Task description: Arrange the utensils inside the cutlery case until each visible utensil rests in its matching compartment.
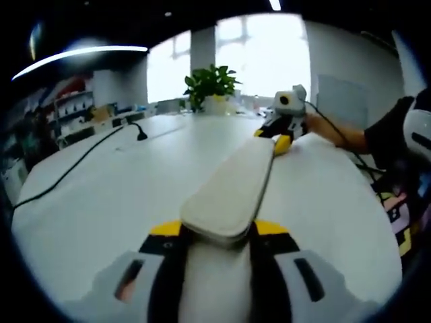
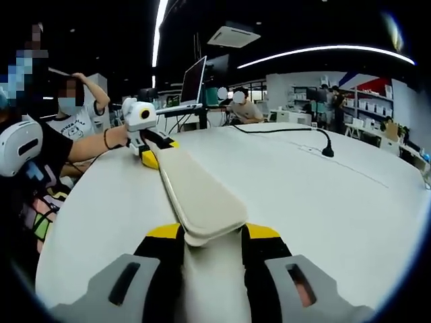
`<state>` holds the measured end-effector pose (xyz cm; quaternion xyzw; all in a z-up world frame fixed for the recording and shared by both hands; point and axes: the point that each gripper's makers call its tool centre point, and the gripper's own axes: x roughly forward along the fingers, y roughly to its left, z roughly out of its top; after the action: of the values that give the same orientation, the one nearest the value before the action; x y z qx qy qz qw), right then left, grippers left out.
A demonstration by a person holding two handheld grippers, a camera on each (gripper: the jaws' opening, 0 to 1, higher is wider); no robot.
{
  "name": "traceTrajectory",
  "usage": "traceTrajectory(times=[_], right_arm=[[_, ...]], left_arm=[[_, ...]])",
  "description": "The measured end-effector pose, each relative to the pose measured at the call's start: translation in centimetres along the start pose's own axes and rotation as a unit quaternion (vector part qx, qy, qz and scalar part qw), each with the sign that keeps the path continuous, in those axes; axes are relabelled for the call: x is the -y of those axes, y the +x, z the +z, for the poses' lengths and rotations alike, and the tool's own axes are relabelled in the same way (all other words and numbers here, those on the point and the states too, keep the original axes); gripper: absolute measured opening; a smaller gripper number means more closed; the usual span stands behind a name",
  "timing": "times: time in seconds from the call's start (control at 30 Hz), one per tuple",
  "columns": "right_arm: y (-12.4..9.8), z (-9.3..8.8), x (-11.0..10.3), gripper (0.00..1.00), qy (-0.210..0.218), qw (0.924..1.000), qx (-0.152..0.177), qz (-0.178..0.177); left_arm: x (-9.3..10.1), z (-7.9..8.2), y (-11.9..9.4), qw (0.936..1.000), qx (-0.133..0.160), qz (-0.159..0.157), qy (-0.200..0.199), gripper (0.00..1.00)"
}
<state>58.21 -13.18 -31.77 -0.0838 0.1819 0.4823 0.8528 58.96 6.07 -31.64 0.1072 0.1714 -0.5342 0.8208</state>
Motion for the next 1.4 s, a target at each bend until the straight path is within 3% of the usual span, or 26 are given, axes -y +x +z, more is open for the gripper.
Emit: traceTrajectory(times=[0.27,0.43,0.6,0.9,1.17,1.3,1.4], right_arm=[[-0.5,0.0,-0.4,0.34,0.008,0.9999,0.000,-0.009],[-1.0,0.0,-0.7,0.34,0.012,0.9997,0.007,-0.019],[-1.4,-0.3,-0.3,0.27,0.017,0.9997,0.005,-0.017],[-1.6,-0.3,-0.3,0.26,0.017,0.9998,0.001,-0.009],[-2.4,-0.2,0.9,0.30,0.026,0.9987,-0.005,-0.045],[-2.8,0.9,0.6,0.28,0.043,0.9977,0.010,-0.052],[-3.7,1.9,-0.2,0.28,0.028,0.9974,0.012,-0.065]], left_arm=[[-0.2,0.2,0.1,0.9996,-0.018,0.004,0.022,0.45],[-0.1,0.0,0.0,0.9998,-0.016,0.004,0.013,0.45],[-0.4,-0.1,-0.2,0.9998,-0.014,0.008,0.011,0.43],[-0.5,0.0,0.0,0.9997,-0.018,0.009,0.012,0.39],[-0.6,-0.4,-0.7,0.9996,-0.025,0.009,-0.007,0.40],[-1.0,-0.2,-1.0,0.9995,-0.019,0.018,-0.020,0.42],[-0.9,-0.2,-1.7,0.9993,-0.024,0.028,-0.011,0.45]])
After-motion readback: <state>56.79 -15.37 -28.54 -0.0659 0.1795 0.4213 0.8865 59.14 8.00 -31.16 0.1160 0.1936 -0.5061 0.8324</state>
